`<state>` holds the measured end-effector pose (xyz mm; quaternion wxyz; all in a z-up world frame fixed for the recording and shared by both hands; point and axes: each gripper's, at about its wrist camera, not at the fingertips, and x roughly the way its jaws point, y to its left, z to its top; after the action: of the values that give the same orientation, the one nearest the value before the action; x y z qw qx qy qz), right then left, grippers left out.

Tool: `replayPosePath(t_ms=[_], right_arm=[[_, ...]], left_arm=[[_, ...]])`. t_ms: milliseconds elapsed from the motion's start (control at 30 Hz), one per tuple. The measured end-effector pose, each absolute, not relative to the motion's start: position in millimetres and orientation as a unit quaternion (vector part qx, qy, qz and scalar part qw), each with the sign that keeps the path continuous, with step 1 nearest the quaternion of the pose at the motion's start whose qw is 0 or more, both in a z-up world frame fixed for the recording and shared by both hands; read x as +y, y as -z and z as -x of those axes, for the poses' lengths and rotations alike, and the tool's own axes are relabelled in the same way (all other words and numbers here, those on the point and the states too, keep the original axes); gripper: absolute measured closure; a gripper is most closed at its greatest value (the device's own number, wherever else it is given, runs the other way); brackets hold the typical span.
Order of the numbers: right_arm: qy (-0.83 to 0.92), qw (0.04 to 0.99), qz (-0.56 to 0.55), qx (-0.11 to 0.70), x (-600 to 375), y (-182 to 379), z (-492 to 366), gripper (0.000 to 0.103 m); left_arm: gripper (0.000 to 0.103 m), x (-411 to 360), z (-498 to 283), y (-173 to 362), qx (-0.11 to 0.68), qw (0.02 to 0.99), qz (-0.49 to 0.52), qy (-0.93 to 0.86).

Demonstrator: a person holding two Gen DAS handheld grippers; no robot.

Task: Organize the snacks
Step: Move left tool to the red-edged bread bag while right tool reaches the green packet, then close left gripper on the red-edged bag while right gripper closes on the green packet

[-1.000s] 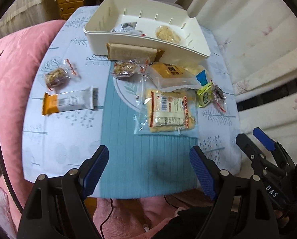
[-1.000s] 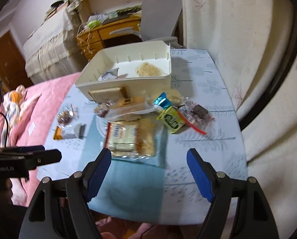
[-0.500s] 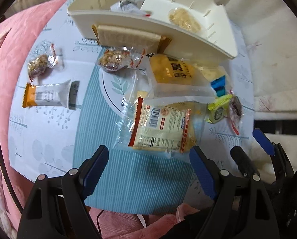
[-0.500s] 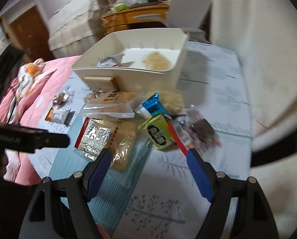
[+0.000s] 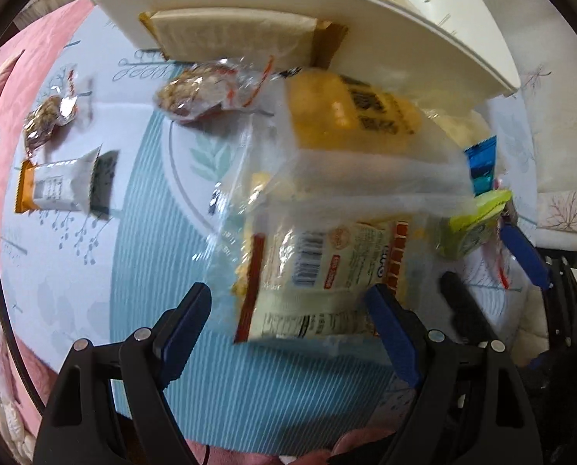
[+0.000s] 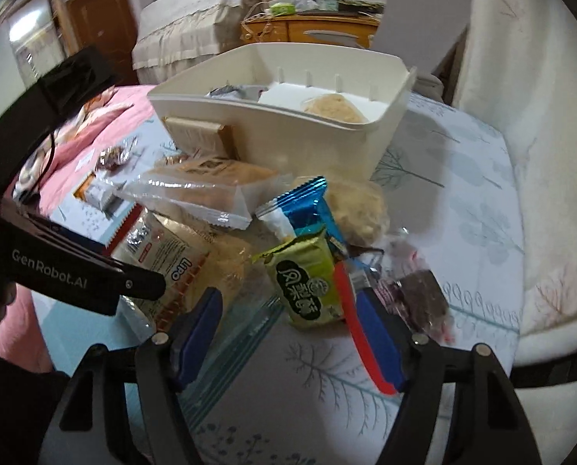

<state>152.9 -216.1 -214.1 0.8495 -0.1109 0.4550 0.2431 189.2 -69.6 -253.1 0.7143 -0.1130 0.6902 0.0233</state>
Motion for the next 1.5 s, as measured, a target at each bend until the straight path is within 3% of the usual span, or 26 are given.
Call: replayPosePath(t_ms=[333,433,500,533,700,800,1100,1267,1500], right_arm=[[-0.252,0.853,0.165,0.426,-202.0,227.5,-159.6,0.034],[-0.25,0.852,0.17,0.428,-202.2,229.7,-161.5,0.043],[-0.251,0.849,0.173,0.432,-202.4,231.4,-161.6,0.055],[-0.25,0.848,0.175,0.433,-203.1,231.9,-160.6,0.055],[-0.253,0.846,0.181,0.434,-202.8,230.2,-158.2,0.057],[-0.253,0.845,0.183,0.434,-202.5,228.0,-156.1,0.058],[-0.253,0.842,0.174,0.444,-203.7,214.0,-148.9,0.058],[-0.246,0.842,0.169,0.449,-203.6,205.1,-142.8,0.059],[-0.238,0.848,0.157,0.447,-203.8,188.9,-136.5,0.059]], left_arm=[[0.021,-92.7,-209.4,264.5,0.683,0.723,0.102,-0.017],[0.02,-96.6,-212.7,266.3,0.684,0.722,0.106,-0.023],[0.021,-98.4,-214.8,266.1,0.685,0.721,0.104,-0.027],[0.022,-94.5,-215.0,264.5,0.685,0.721,0.103,-0.027],[0.034,-99.8,-213.9,258.8,0.68,0.725,0.096,-0.038],[0.047,-96.2,-208.8,252.3,0.68,0.726,0.091,-0.049],[0.068,-89.4,-199.7,236.6,0.681,0.723,0.103,-0.048],[0.086,-79.5,-186.8,220.7,0.673,0.73,0.11,-0.043],[0.091,-60.4,-173.6,202.5,0.666,0.736,0.114,-0.048]])
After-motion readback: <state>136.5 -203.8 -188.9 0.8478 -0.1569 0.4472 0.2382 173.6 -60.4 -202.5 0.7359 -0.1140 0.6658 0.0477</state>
